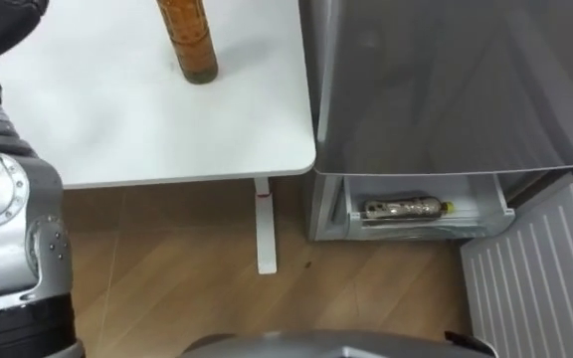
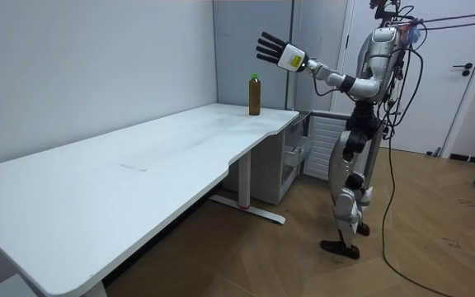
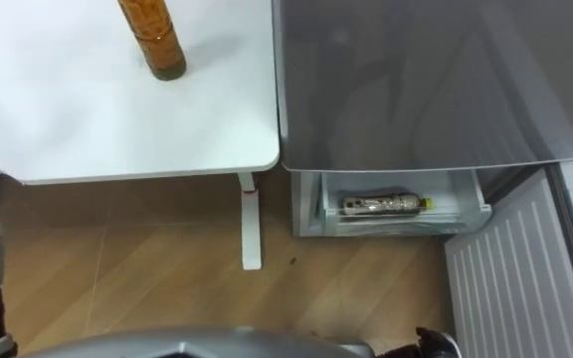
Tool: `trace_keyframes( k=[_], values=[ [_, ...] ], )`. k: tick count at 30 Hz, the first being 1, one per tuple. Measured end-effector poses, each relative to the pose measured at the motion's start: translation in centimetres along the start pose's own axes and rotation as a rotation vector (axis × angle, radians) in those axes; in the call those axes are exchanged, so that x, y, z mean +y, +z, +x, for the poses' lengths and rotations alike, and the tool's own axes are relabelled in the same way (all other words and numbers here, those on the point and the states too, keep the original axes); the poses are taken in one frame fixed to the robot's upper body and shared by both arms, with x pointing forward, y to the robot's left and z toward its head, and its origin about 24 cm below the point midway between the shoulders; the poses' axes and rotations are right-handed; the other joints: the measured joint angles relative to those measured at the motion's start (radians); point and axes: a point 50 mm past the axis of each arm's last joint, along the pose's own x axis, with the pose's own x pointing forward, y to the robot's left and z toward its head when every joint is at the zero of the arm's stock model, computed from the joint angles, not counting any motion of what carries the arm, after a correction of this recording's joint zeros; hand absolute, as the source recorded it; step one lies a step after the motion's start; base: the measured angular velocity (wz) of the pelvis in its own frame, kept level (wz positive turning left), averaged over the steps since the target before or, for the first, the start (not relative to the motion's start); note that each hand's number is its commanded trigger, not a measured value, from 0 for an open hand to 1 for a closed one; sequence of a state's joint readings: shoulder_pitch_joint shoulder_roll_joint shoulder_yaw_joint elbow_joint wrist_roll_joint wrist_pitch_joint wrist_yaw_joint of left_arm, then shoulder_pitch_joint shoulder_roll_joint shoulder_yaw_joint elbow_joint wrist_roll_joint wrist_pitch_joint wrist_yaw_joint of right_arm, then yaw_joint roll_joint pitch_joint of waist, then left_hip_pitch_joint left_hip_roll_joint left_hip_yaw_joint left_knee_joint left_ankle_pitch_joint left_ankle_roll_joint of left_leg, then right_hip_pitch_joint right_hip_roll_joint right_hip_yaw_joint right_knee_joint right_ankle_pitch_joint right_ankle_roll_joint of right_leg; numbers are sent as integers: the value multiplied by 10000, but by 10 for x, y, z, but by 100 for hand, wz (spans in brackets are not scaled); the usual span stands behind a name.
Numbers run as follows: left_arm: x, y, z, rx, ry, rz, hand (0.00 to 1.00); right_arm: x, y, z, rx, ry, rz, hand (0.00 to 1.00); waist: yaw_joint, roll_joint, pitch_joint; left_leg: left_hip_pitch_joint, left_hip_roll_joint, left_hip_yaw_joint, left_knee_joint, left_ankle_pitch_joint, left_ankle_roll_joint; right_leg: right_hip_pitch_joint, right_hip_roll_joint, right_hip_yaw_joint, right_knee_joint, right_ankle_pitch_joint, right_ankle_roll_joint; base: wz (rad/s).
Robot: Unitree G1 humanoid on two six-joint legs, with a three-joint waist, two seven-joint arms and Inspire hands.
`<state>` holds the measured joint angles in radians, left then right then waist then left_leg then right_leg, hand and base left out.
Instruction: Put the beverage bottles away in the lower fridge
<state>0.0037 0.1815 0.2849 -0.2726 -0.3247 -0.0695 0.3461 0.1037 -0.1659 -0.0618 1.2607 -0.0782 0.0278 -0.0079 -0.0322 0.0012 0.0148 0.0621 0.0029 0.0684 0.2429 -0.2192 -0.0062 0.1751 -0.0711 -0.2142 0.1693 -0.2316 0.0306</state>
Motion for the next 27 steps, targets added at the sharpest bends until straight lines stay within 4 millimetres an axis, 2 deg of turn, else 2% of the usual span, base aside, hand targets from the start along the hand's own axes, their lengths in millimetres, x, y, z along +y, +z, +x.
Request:
trace_keyframes(
  k=[2,3,6,7,10,15,16,22,27],
  values=[
    [-6,-3,3,75,-231,-94,0,-2,-1,0,15,-41,196,0,-43,47,-24,3,5,35,-6,-1,0,-4,3,11,16,1,-1,-2],
    [-9,-4,4,123,-397,-118,0,-4,-1,0,-14,-89,273,0,-73,149,-9,29,15,75,-33,-1,-1,-6,8,48,26,2,-4,-6],
    [-10,-14,4,636,-679,-420,0,-10,-3,-1,8,-192,266,0,-192,303,-32,103,16,114,-97,0,0,-12,10,126,57,3,-5,-8],
    [-10,-19,4,939,-790,-511,0,-11,-6,-1,89,-210,273,0,-204,356,-70,143,19,125,-135,5,-7,-10,16,167,60,3,-5,-9],
    [-11,-28,2,1434,-1008,-616,0,-13,-12,-2,263,-270,317,0,-225,386,-97,207,25,151,-193,16,-17,-16,21,192,76,2,-5,-7],
    [-14,-34,0,1693,-1261,-603,0,-10,-15,-2,417,-235,324,0,-189,233,-64,190,34,266,-178,19,-14,-145,6,291,175,-2,1,-7],
    [-14,-34,0,1724,-1277,-591,0,-10,-14,-2,406,-207,320,0,-181,170,-37,191,34,306,-179,19,-14,-161,3,341,167,-2,1,-12],
    [-19,-43,-3,2261,-1698,-479,0,-9,-17,-2,626,-164,212,0,-206,-78,-83,184,37,361,-132,19,-10,-171,0,426,166,-2,0,-2],
    [-25,-50,-7,2742,-2153,-416,0,-9,-17,-2,639,-169,-18,0,-234,-43,-93,179,53,366,-125,16,-7,-179,14,466,187,-1,-1,0]
  ],
)
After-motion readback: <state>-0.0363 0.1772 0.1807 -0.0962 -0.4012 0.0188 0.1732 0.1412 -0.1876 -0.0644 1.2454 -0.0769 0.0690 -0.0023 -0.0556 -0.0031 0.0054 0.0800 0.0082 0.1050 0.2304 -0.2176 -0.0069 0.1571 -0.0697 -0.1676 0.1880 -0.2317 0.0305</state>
